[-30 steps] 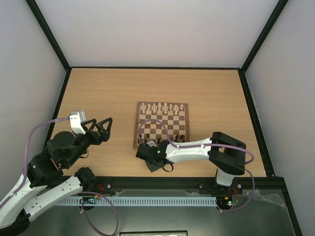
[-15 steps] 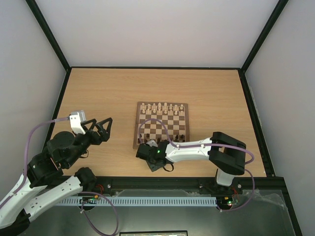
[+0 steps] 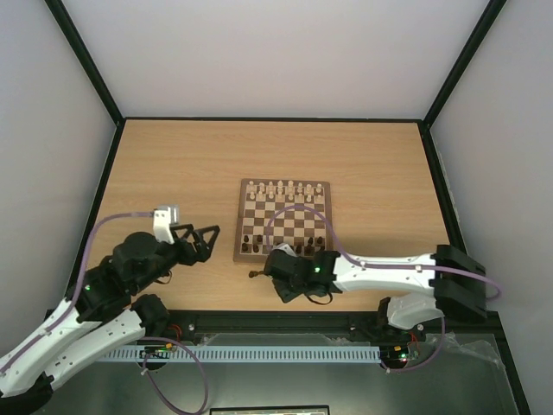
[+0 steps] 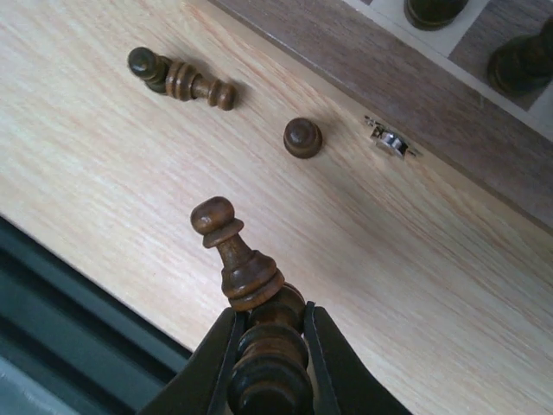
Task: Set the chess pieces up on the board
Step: Pick up the chess piece at the center of the board.
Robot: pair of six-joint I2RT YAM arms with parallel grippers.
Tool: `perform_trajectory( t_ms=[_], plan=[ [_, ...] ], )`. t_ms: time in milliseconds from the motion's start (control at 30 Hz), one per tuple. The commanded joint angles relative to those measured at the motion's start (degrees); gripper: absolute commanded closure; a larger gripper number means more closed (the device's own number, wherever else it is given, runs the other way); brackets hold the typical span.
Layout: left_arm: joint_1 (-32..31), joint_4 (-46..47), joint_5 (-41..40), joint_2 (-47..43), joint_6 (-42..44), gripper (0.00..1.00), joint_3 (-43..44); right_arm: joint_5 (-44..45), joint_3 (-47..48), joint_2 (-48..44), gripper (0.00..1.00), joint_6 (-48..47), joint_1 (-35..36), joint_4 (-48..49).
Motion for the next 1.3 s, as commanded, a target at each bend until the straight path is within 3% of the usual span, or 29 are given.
perform_trajectory(
  t_ms=[0,267,400,667,967,1267],
  plan=[
    [0.1,6.0,11.8,0.1,-2.9,0.01,-5.8,-3.0,-3.6,-7.0,0.91,-1.0,0.1,0.7],
    [0.1,28.1,36.6,2.0,-11.0,0.01,-21.8,-6.7,-4.4,-15.2,0.91,-2.8,0.1,2.7],
    [0.0,35.9,43.0,3.6,-13.8,0.01,-25.9,-8.7,-4.3,-16.4,0.91,-3.2,0.1,4.4],
    [-0.9,41.0,47.2,6.1,-14.5,0.03,-27.9,-9.8,-1.3,-14.4,0.91,-6.3,0.1,5.9],
    [-2.0,41.8,46.4,7.9,-14.3,0.22,-29.1,-9.9,2.8,-11.6,0.92,-8.0,0.1,5.9],
    [-2.0,42.0,45.9,10.1,-13.7,0.34,-29.1,-10.8,4.0,-10.0,0.91,-8.2,0.1,6.2]
  ],
)
